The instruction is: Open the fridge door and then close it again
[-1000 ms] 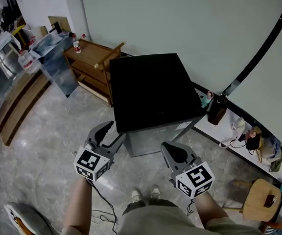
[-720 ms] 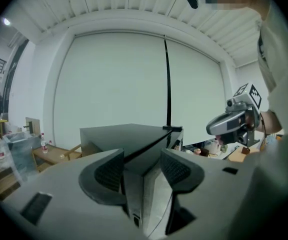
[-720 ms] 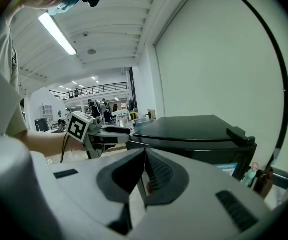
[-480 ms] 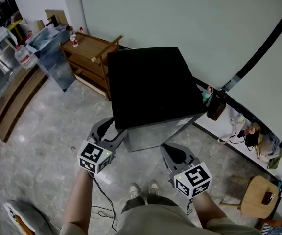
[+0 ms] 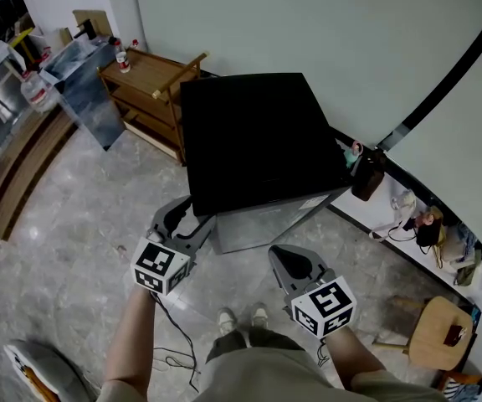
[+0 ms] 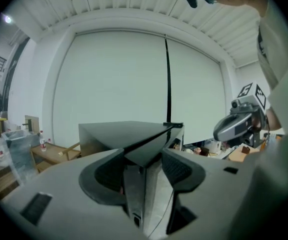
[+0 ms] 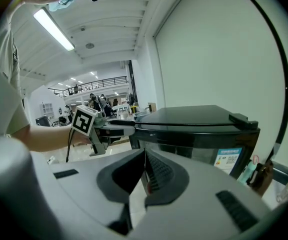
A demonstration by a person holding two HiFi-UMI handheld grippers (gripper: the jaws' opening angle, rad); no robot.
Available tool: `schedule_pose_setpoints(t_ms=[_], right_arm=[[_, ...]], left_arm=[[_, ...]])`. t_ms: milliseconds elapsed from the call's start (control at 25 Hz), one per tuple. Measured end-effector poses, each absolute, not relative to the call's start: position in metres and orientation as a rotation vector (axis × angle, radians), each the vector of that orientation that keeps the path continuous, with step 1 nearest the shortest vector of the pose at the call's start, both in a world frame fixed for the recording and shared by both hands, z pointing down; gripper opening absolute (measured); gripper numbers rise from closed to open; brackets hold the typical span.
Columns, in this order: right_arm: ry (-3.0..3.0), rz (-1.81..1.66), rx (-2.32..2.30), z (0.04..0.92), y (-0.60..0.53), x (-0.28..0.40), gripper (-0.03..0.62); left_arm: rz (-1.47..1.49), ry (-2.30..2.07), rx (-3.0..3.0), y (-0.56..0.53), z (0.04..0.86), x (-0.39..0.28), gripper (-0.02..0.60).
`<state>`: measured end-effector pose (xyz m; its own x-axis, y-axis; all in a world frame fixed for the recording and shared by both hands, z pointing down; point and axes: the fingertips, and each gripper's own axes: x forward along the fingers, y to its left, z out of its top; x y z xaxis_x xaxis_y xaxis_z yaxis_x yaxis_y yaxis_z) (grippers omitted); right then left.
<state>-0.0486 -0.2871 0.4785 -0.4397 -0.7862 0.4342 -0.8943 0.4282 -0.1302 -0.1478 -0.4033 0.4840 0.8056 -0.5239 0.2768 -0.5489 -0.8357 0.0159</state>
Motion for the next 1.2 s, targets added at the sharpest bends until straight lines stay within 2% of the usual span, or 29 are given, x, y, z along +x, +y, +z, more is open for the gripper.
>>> schedule_pose_setpoints(t_ms=[1200], right_arm=[[-2.348,0.505,1.458,0.487,-0.214,-0.039,-0.003]], left_arm=[[0.385,-1.087,2.794,-0.348,0.483,-0.147,0.232]])
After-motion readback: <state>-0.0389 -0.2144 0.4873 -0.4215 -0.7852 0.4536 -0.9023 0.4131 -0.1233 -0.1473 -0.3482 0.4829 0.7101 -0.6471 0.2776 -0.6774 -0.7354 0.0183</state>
